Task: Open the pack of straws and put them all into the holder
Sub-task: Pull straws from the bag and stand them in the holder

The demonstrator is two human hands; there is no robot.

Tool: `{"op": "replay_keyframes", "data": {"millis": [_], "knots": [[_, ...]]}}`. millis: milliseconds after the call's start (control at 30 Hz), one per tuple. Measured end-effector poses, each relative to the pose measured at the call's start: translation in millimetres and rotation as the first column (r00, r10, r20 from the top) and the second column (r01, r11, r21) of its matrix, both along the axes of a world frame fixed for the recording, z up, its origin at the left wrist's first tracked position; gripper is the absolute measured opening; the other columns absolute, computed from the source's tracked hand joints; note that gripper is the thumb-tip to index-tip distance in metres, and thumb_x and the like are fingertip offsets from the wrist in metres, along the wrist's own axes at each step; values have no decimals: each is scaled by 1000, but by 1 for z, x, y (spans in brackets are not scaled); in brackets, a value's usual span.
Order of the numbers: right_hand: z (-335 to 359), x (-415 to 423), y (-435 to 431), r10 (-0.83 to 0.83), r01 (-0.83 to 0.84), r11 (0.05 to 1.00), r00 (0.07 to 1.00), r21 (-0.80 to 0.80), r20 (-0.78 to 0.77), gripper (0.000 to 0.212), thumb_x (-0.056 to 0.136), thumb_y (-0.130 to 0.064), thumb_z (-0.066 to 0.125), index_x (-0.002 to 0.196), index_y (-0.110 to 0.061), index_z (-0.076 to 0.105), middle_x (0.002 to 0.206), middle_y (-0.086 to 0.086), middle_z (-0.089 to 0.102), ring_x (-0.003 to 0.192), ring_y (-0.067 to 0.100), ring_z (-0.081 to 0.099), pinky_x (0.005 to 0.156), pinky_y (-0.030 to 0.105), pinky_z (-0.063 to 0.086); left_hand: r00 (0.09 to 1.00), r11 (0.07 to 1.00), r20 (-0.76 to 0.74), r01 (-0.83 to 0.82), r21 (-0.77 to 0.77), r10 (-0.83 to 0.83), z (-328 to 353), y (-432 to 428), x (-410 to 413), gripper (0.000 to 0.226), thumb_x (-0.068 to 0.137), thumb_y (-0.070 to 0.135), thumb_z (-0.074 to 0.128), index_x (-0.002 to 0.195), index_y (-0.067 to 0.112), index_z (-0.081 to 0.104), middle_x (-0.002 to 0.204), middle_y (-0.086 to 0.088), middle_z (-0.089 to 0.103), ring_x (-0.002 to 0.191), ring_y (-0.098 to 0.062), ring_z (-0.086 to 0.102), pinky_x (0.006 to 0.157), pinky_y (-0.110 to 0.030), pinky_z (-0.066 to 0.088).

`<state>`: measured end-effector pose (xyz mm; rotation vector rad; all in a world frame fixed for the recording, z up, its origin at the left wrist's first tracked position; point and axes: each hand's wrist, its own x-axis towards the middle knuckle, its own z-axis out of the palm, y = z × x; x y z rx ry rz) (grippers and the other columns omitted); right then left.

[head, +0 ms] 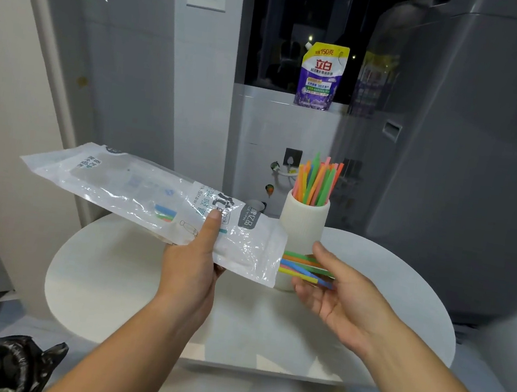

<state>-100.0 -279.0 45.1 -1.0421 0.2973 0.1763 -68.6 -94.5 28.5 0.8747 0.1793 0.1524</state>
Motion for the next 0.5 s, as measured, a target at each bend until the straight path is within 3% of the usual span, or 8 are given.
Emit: {"op": "replay_keyframes", "data": {"millis": [100,200,333,500], "knots": [[-4,0,6,-13,19,993,998,-120,54,28,87,-10,69,108,8,63,74,14,73,56,17,66,48,22,56,1000,1000,-1,4,6,-4,0,-3,-2,44,94,27,71,137,19,62,116,3,78,101,-15,76,70,-25,62],[-8,1,4,-31,35,994,999,-104,39,23,88,0,67,108,10,62,66,12,69,51,14,63,45,20,54,1000,1000,6,15,2,-15,1,-2,-3,43,94,27,70,136,19,62,115,3,79,101,-14,76,73,-26,63],[-7,2,0,-59,61,996,998,-64,33,18,86,-9,72,101,1,68,74,11,68,53,14,61,46,21,54,999,999,12,32,11,-32,1,-1,-3,39,95,28,70,133,21,64,114,4,79,104,-16,76,76,-29,62],[-10,3,6,-67,77,983,996,-165,65,9,84,-6,72,92,-2,70,76,12,64,51,11,56,44,19,52,999,999,18,43,23,-43,0,-3,-5,38,95,28,70,132,21,64,116,3,79,105,-17,75,80,-32,62]]}}
